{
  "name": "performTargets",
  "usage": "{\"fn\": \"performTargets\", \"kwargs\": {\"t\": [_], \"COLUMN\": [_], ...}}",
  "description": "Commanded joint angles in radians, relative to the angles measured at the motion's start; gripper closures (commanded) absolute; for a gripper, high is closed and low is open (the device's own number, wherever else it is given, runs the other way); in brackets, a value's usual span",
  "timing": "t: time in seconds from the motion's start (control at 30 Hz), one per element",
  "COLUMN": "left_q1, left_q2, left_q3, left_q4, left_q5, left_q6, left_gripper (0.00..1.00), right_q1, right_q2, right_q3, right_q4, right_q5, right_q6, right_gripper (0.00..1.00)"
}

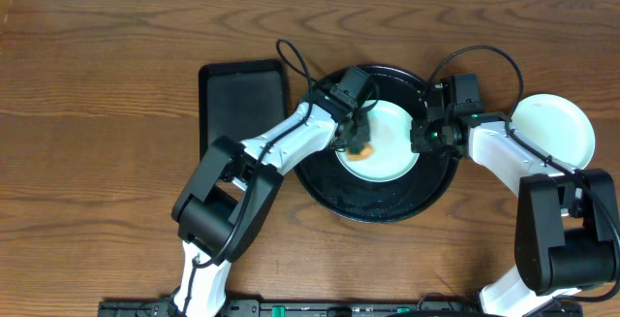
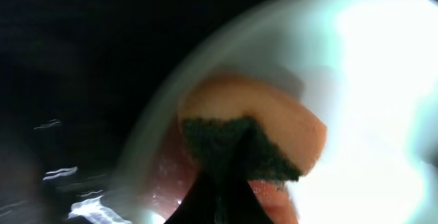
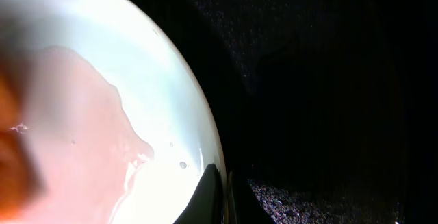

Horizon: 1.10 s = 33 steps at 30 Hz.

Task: Clean dirty plates on tray and stack at the side
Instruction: 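Scrub the last green plate with the sponge in the left gripper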

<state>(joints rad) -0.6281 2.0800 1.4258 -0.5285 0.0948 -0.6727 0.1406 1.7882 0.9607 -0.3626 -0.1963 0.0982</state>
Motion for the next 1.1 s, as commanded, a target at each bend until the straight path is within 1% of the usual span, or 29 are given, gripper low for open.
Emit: {"fn": "performTargets", "kwargs": {"t": [0.0, 0.07, 0.17, 0.37, 0.47, 0.57, 0.67, 0.8, 0.9, 0.97, 1.07], "left_q1": [0.028, 0.023, 0.010, -0.038, -0.080, -0.111, -0.121, -0.098, -0.060, -0.031, 0.002], "left_q2": [0.042, 0.042, 0.045, 0.058, 0.079, 0.093, 0.093, 0.093, 0.093, 0.092, 0.079], "left_q3": [0.005, 0.011, 0.009, 0.002, 0.002, 0.002, 0.002, 0.003, 0.004, 0.011, 0.016], "left_q4": [-0.098, -0.095, -0.056, 0.077, 0.169, 0.207, 0.204, 0.142, 0.075, 0.010, -0.067], "left_q5": [-0.292, -0.288, -0.206, 0.076, 0.185, 0.230, 0.255, 0.254, 0.211, 0.124, -0.072], "left_q6": [0.021, 0.021, 0.014, -0.086, -0.130, -0.157, -0.157, -0.156, -0.131, -0.102, -0.047], "left_gripper": [0.93, 0.92, 0.93, 0.93, 0.93, 0.92, 0.93, 0.93, 0.93, 0.93, 0.93], "right_q1": [0.018, 0.018, 0.018, 0.018, 0.018, 0.018, 0.018, 0.018, 0.018, 0.018, 0.018], "right_q2": [-0.014, -0.014, -0.014, -0.014, -0.014, -0.014, -0.014, -0.014, -0.014, -0.014, -0.014], "right_q3": [-0.007, -0.007, -0.007, -0.007, -0.007, -0.007, -0.007, -0.007, -0.007, -0.007, -0.007], "right_q4": [-0.015, -0.015, -0.015, -0.015, -0.015, -0.015, -0.015, -0.013, -0.013, -0.014, -0.012], "right_q5": [-0.003, -0.003, -0.003, -0.003, -0.003, -0.003, -0.003, -0.003, -0.003, -0.003, -0.003], "right_q6": [-0.017, -0.017, -0.017, -0.017, -0.017, -0.017, -0.017, -0.017, -0.017, -0.017, -0.018], "right_gripper": [0.99, 0.99, 0.99, 0.99, 0.99, 0.99, 0.99, 0.99, 0.99, 0.99, 0.99]}}
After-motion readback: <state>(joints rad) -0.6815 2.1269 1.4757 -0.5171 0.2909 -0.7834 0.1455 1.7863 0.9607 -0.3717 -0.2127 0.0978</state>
